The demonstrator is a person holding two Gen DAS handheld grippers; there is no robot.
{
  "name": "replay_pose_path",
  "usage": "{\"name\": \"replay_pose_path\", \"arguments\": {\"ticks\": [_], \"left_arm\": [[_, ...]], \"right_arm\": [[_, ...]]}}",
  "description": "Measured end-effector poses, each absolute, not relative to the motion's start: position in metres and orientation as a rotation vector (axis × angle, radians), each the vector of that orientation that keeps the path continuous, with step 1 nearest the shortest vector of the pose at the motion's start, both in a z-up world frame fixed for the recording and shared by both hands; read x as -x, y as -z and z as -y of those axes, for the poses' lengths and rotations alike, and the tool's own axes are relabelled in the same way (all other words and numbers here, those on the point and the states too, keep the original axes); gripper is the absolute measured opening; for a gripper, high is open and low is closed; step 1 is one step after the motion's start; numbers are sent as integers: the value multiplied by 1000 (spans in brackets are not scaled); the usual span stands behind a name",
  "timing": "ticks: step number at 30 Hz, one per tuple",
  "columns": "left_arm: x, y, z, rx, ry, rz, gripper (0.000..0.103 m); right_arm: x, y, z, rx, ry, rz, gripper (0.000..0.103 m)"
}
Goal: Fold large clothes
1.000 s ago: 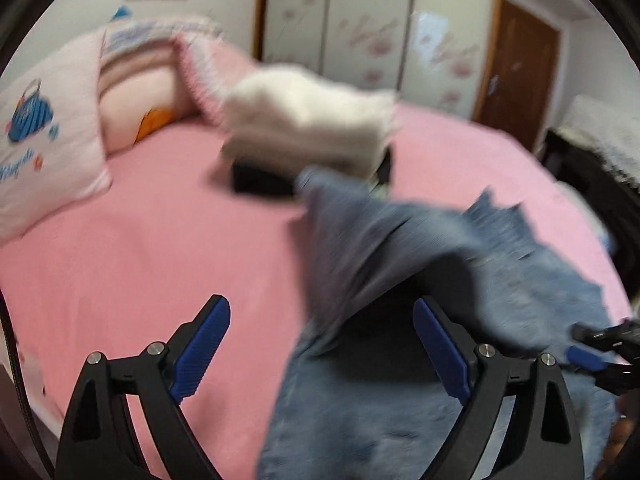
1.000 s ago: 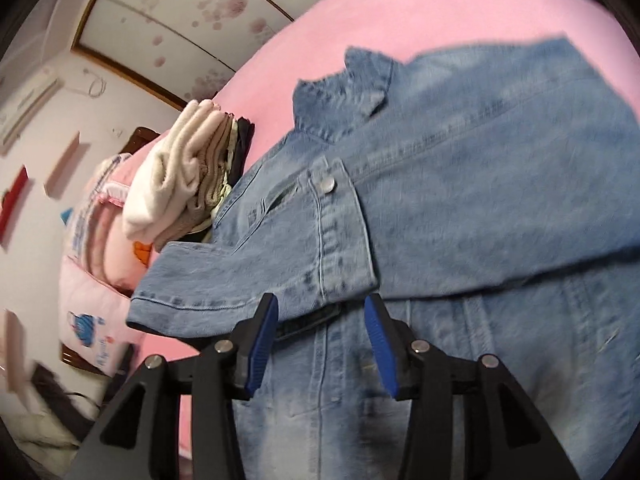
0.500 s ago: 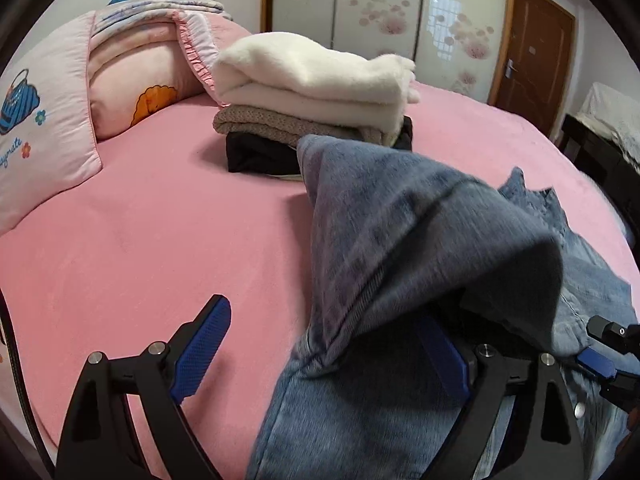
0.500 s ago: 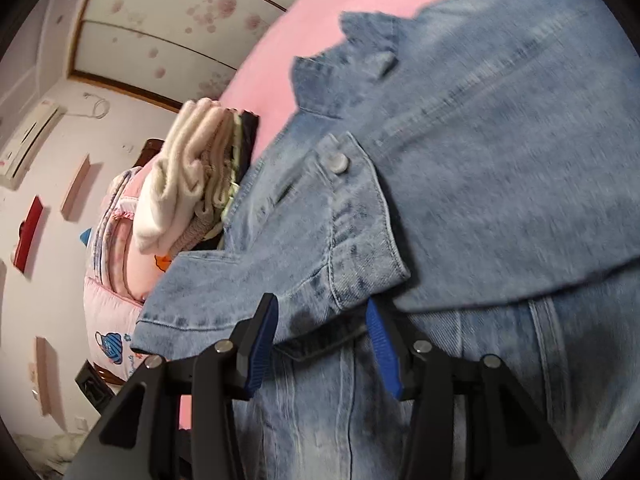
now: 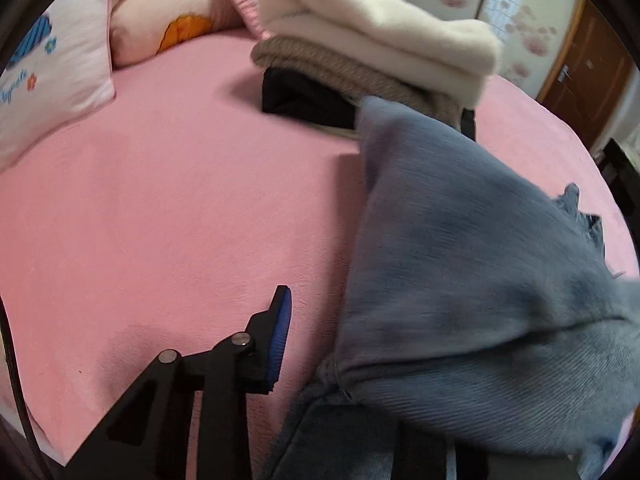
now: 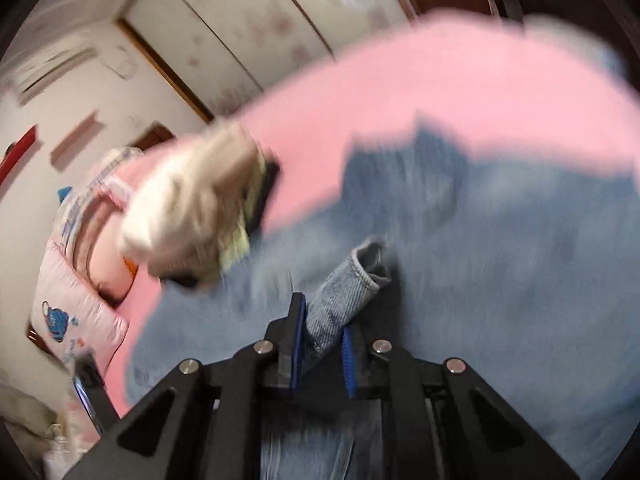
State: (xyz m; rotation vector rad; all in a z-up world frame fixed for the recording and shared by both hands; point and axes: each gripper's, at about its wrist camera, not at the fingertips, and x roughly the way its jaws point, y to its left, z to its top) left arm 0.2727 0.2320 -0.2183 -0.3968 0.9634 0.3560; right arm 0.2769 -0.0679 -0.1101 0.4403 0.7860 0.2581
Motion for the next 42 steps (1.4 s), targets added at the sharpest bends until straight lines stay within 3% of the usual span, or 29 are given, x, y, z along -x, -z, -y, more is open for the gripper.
{"name": "replay_pose_path", "arguments": {"ticks": [3,7,10,15,17,18,19,23,31,42], "left_arm": [[-275,218,-223,400,-299,-965,33],[-280,219,-193,279,-272,-977,35],[-284,228,-183,226,-270,-1009,35],[-291,235,-178,126,-239,-1049,38],[-290,232,-175,70,-202,-1068,46],[-288,230,-176,59,-167,-1087,63],[-283,228,-177,66,-113,-1104,70],[-259,212,-182,80,88,-1130,70],[-253,169,-221,212,160,-1057,74],[-316,230,-228,322,119,-1241,73]], "right_arm": [[-269,65,90,-408,-231,-617,15],[-232,59,108,-274,-76,-528,15],[-206,95,119,-197,29,-613,16],[-195,187,127,-105,42,-923,21],[-191,190,129,-123,32,-930,24],[-191,186,132,-153,22,-934,26],[-192,183,136,-176,14,-940,27],[-189,169,163,-325,-48,-967,34],[-183,138,196,-355,-36,-957,36],[-274,201,219,-410,-119,-1089,36]]}}
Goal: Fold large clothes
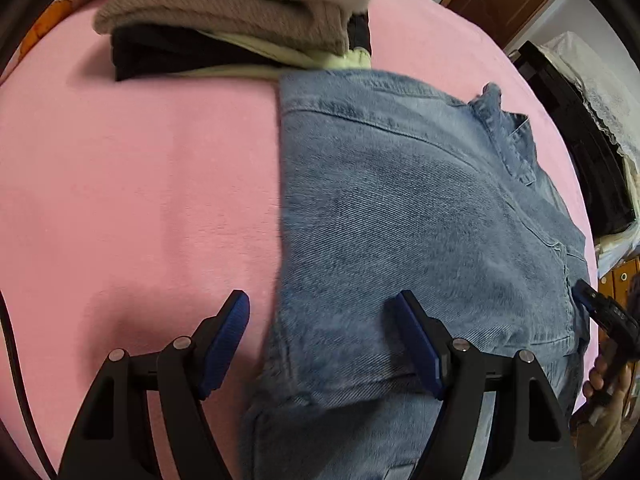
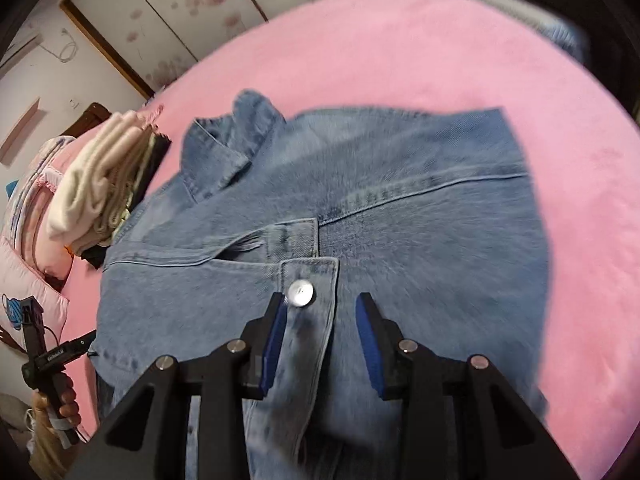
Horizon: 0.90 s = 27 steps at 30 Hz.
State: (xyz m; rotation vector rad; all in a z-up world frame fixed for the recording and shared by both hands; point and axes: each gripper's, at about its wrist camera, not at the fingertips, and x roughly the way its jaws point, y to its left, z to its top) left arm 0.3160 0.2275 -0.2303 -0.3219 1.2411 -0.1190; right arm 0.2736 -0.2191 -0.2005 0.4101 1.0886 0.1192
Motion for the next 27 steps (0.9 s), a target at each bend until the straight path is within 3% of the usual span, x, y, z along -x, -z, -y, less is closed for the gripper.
{"name": "replay_pose_path", "arguments": {"ticks": [2,5,7,10,13,19,22,24,27], "left_arm": [[-319,235,-225,304,112,-1250,74],[-319,241,-220,253,104,-1250,74],[-319,244,-217,231,97,-1251,74],[-320,245,-215,209,84,-1256,74],[-322,245,-211,183,71,-1254,74],[-317,244,-202,115,30,-1226,76],[-316,244,-199,90,4,-1215,79],[-314,242,-198,80,-4,-1211,79],[-309,232,-196,61,-19,-1187,79]], "right_arm": [[-283,208,215,-415,-149,-1092,36],[-296,214,203,-380,-188,-1099,48],[-300,213,193,-342,-217,-1092,49],[-303,209,175,-202,-233,-1098,41],[-299,200,167,-100,-228,-1070,26],[-284,170,153,58,-157,-910,25],[-297,202,141,170,-114,-1027,32],[-296,209,146,187,-81,-1039,47],[-292,196,156,131,-11,-1011,48]]}}
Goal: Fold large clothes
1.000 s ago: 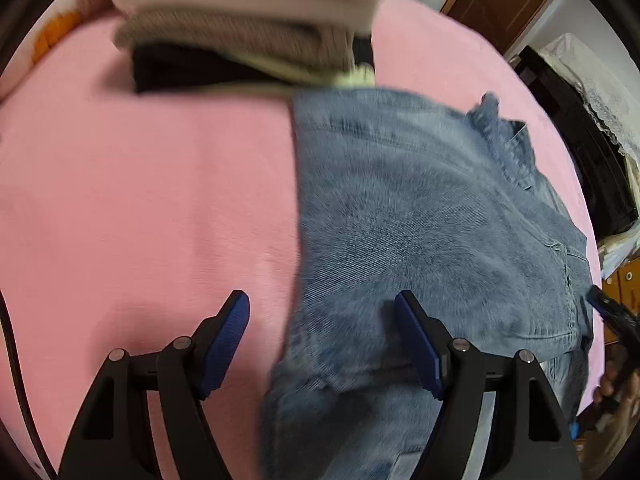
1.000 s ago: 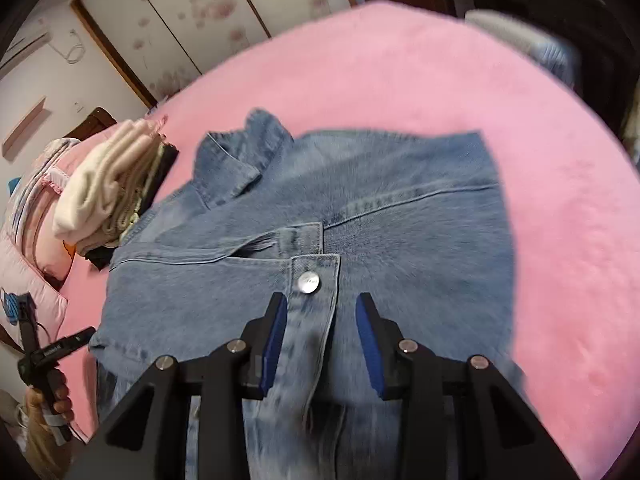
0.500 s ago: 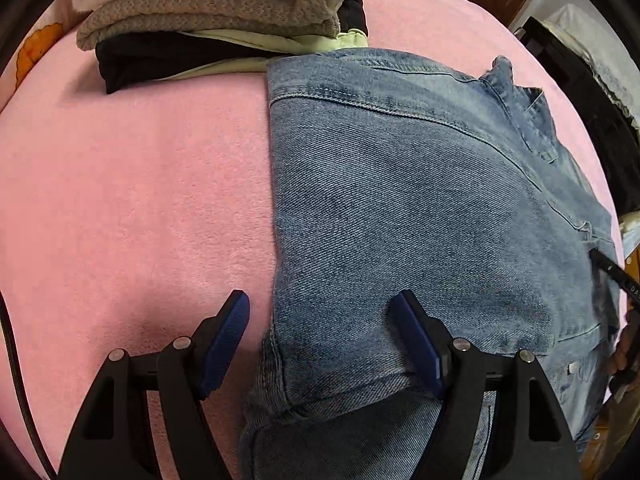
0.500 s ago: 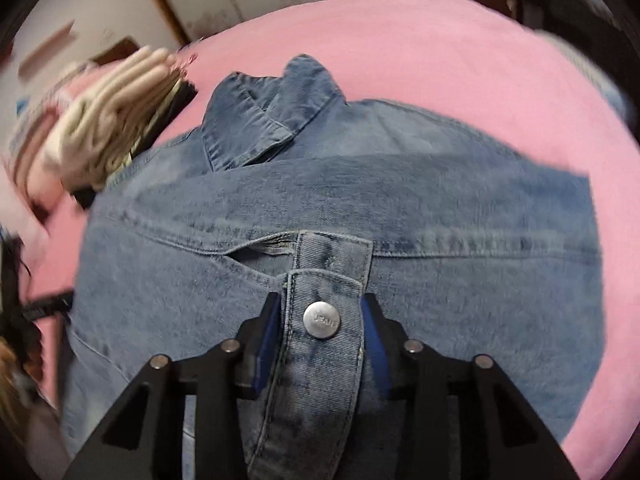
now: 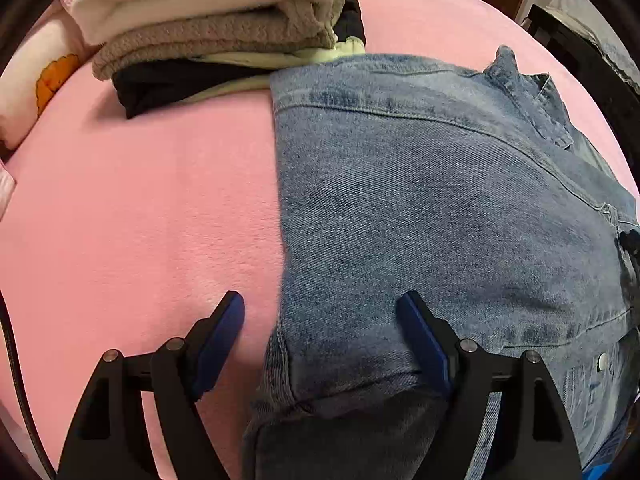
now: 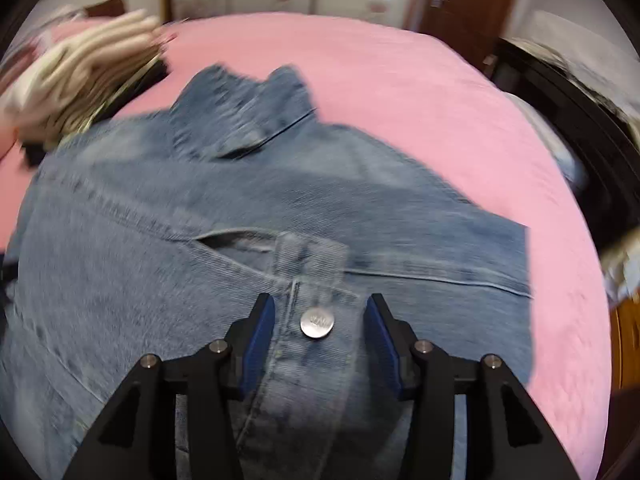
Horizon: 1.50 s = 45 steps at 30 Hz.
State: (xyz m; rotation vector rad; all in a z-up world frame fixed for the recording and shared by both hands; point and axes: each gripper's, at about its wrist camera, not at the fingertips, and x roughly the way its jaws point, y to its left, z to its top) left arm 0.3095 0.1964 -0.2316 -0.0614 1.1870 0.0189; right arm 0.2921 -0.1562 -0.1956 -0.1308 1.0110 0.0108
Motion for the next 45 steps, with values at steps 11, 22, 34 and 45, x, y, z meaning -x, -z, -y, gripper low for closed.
{"name": "replay_pose_path", "arguments": {"ticks": [11,22,34,45], "left_arm": [[-273,157,-142,40,40,-896,79],[-274,224,-141,62,15,-1069,70],[-255,199,-158,3,-49,-977,69],[-206,114,-141,32,19,-856,77]], "right_arm": [[-239,133,99,-115,-203,-833,49],[-223,207,61,84,-150,-982,0],[-196,173,143,-99,-74,-979,2],[-163,129,143,-212,-103,-927,2]]}}
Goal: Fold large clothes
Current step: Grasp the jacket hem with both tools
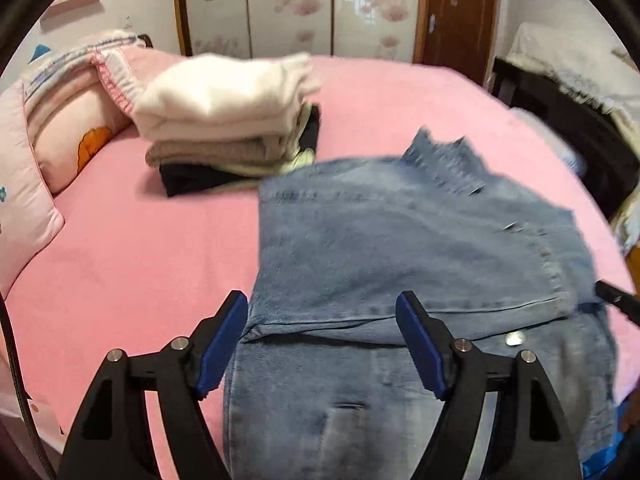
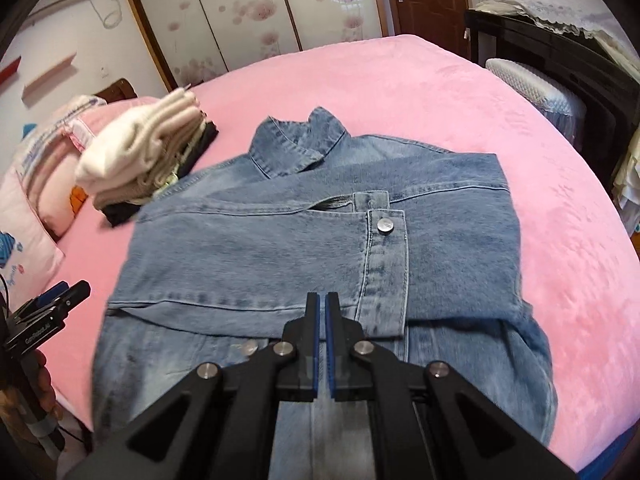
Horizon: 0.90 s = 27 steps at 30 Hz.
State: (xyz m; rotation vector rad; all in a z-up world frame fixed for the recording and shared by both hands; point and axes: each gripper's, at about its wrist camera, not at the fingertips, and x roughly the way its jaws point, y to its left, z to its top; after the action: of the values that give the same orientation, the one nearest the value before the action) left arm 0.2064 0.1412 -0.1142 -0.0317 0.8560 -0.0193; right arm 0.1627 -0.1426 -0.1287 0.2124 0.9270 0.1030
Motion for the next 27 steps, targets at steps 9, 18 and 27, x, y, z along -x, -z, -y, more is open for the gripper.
{"name": "replay_pose_path", "arguments": {"ticks": [9,18,27], "left_arm": [[-149,35,-120,44,41,-724,102],[-98,-6,-115,93,55,-697,102],[-54,-17,-108,96,51,-691,102]], "right_arm": [[-115,63,146,-214,-129,-828,3],[-54,3,151,-185,-161,-679,22],[-3,-21,157,-142,-163,-609,24]]}}
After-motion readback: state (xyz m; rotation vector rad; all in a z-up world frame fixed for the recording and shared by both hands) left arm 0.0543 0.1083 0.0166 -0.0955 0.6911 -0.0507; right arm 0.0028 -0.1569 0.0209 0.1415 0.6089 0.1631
